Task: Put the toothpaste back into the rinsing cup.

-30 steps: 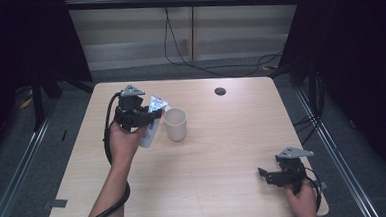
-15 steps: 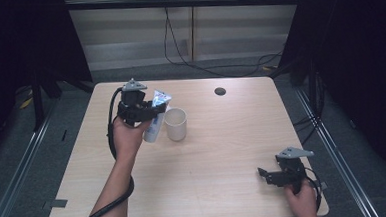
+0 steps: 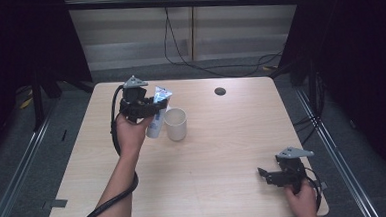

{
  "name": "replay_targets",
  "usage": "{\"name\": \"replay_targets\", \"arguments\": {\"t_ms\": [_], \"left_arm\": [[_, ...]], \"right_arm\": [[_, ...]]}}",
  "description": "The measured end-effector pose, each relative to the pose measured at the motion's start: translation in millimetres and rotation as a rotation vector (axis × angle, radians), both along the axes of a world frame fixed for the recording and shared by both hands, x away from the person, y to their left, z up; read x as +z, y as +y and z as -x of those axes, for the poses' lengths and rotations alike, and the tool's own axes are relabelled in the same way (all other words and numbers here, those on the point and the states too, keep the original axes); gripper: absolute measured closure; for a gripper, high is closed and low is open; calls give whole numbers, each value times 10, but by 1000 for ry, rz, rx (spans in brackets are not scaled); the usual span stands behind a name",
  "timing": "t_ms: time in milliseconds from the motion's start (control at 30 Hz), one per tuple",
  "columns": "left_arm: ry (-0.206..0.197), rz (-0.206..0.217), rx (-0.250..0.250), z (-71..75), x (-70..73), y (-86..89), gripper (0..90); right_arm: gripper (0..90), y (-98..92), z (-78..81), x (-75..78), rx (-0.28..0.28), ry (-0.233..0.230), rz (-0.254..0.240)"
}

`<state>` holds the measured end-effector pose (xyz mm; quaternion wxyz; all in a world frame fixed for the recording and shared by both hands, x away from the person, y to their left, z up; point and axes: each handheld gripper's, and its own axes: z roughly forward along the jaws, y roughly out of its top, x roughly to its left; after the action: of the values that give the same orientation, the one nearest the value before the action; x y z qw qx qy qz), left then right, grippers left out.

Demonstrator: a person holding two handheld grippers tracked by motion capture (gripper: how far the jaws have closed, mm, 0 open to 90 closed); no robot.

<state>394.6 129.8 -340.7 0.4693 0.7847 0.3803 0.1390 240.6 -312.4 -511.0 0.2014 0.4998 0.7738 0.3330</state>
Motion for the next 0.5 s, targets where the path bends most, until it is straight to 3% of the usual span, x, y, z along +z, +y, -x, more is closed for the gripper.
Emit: {"name": "replay_targets", "arguments": {"t_ms": [133, 500], "left_arm": [[10, 24, -1, -34, 18, 7, 669], [-6, 33, 15, -100, 74, -31, 669]], "right_arm": [[129, 0, 0, 0, 0, 0, 0], [129, 0, 0, 0, 0, 0, 0]]}}
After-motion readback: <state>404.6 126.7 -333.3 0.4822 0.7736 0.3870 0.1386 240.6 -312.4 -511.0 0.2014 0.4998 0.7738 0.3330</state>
